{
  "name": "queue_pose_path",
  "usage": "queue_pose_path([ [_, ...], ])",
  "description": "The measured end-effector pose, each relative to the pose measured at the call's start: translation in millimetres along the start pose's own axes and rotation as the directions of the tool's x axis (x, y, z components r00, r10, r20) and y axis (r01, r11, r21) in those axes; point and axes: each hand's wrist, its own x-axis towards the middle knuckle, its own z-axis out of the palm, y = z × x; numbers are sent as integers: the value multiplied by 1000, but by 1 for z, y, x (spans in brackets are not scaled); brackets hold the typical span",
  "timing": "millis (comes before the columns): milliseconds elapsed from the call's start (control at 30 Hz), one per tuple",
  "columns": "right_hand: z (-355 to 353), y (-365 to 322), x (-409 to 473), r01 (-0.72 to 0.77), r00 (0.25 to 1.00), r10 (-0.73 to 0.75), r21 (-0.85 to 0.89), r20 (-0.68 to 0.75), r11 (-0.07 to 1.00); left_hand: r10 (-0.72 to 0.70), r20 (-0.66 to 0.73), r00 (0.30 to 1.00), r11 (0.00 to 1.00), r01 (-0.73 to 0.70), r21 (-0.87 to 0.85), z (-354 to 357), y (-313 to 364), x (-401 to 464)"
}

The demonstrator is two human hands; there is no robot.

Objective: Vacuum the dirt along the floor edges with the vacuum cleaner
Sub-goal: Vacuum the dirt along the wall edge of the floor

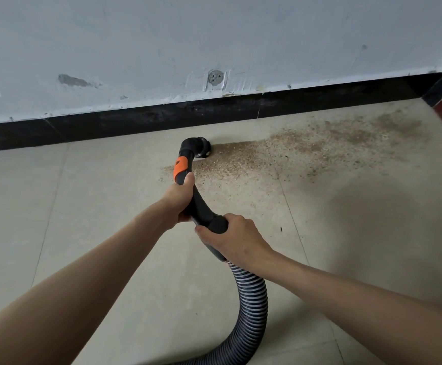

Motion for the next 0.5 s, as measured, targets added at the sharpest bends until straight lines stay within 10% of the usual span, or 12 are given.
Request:
queue_pose_path([
  [500, -37, 41, 5, -50, 993, 66, 156, -99, 987, 58, 30, 998, 990, -61, 128, 66, 23, 12],
])
